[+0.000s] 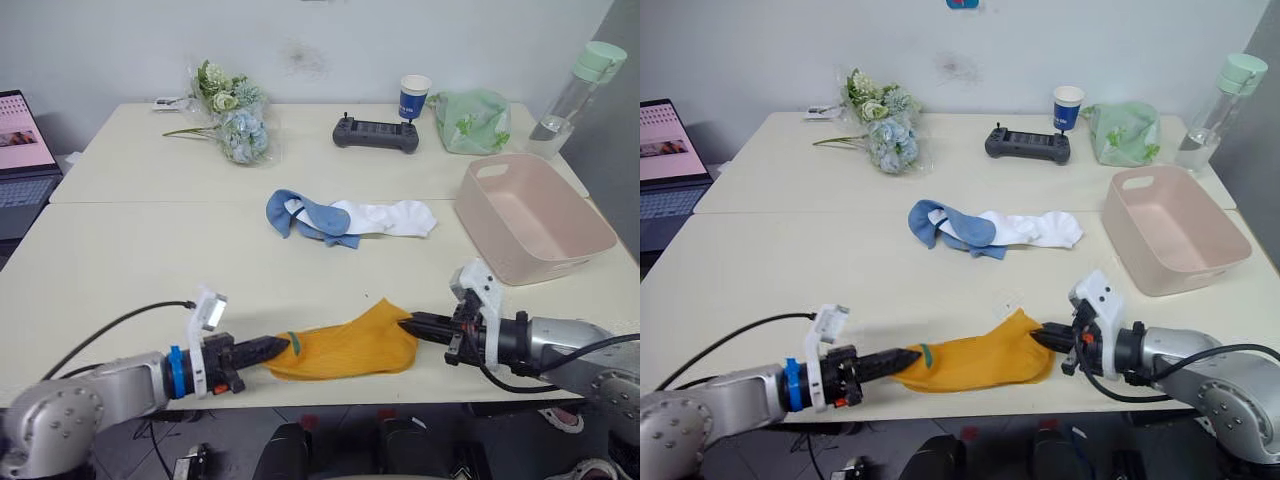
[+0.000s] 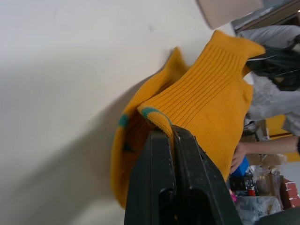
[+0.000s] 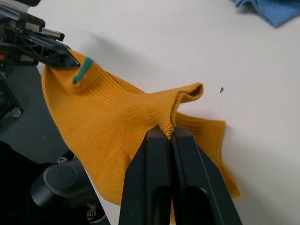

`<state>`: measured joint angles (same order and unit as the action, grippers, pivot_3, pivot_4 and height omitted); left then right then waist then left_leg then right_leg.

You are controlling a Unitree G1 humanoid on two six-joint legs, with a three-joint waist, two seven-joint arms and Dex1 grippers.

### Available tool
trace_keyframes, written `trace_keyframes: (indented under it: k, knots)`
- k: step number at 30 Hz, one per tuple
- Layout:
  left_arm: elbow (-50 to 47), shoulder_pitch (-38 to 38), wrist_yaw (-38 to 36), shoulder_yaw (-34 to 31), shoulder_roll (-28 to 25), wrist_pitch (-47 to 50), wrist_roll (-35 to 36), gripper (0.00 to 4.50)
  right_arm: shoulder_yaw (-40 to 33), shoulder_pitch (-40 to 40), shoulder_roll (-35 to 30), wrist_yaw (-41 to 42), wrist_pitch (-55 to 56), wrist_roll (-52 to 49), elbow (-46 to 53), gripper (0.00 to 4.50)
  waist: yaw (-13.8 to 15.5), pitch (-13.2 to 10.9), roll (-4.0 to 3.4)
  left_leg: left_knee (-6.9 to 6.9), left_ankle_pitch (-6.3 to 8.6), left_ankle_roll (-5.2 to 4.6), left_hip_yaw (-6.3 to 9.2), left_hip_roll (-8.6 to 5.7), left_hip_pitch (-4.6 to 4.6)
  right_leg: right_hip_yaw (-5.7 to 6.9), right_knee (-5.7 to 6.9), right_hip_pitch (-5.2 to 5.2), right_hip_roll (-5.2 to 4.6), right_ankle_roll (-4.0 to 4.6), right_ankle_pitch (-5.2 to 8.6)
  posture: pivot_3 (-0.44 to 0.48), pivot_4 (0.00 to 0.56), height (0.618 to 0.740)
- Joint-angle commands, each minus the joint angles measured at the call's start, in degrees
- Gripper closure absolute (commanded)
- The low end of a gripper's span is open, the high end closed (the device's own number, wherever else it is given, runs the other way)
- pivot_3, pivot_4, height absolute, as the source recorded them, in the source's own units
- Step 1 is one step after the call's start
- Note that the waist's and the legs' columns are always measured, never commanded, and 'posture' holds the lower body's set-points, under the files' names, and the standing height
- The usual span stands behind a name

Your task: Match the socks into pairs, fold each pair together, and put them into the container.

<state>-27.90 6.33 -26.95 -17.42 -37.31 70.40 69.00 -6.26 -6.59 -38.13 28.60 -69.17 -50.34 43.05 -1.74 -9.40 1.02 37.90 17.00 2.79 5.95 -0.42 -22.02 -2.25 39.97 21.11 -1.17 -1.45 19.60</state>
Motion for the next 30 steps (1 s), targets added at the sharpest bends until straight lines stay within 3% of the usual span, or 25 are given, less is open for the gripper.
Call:
trace_keyframes:
  k: [1, 8, 12, 19, 22, 23, 30]
  knots:
    - [-1.50, 1.24, -1.32, 3.73, 0.08, -4.91, -5.66, 4.50, 3.51, 1.15, -2.34, -0.06, 3.16, 4.32, -0.88, 4.49, 0.03, 0.00, 0.00, -0.01, 0.00, 0.01, -0.01, 0.00, 0.00, -0.01, 0.00, 0.00, 0.00, 0.00, 0.00, 0.000, 0.150, 0.740]
    - [-1.36, 3.17, -2.73, 7.79, -0.18, -10.72, -12.85, 4.50, 8.28, 2.54, -4.16, 0.54, 6.15, 9.34, -2.89, 4.49, 0.02, 0.00, -0.01, -0.04, 0.00, 0.00, -0.04, 0.02, 0.00, -0.03, -0.01, 0.02, 0.01, 0.00, 0.00, 0.000, 0.150, 0.740]
    - [-3.96, 4.68, -6.15, 7.48, -1.64, -15.32, -15.66, 3.59, 8.35, 2.94, -4.72, 0.63, 8.18, 11.67, -3.11, 3.50, 0.04, 0.00, -0.01, -0.04, 0.00, 0.01, -0.04, 0.01, -0.01, -0.02, -0.01, 0.02, 0.01, 0.00, 0.00, 0.000, 0.150, 0.740]
    - [-6.67, 7.88, -12.27, 0.10, -5.21, -19.89, -13.85, 1.30, 3.11, 3.76, -4.14, 2.73, 10.92, 9.04, -1.87, 0.88, 0.07, 0.00, -0.01, -0.06, 0.02, -0.03, -0.04, 0.03, 0.00, -0.02, -0.02, 0.01, 0.01, 0.00, 0.00, 0.000, 0.150, 0.740]
    - [-3.84, 6.92, -14.54, 0.09, -6.64, -23.15, -17.93, 0.31, 2.27, 3.34, -3.19, 1.40, 10.92, 9.06, -1.63, 0.00, 0.06, 0.00, -0.01, -0.06, 0.03, -0.04, -0.06, 0.02, 0.00, -0.02, -0.02, 0.00, 0.01, 0.00, 0.00, 0.000, 0.150, 0.740]
    - [-3.25, 6.73, -14.86, 0.52, -6.79, -23.74, -18.82, 0.01, 2.41, 3.29, -3.13, 1.12, 10.93, 9.40, -1.74, 0.00, 0.07, 0.00, -0.01, -0.06, 0.03, -0.04, -0.06, 0.01, 0.00, -0.02, -0.02, 0.00, 0.01, 0.00, 0.00, 0.000, 0.150, 0.740]
    - [-1.43, 6.49, -14.95, 10.47, -4.83, -27.92, -27.82, 0.01, 7.98, 4.59, -2.78, -2.13, 11.26, 15.31, -2.74, 0.00, 0.06, 0.00, -0.01, -0.07, 0.03, -0.04, -0.06, 0.02, -0.02, -0.03, -0.03, 0.02, 0.01, 0.00, 0.00, 0.000, 0.150, 0.740]
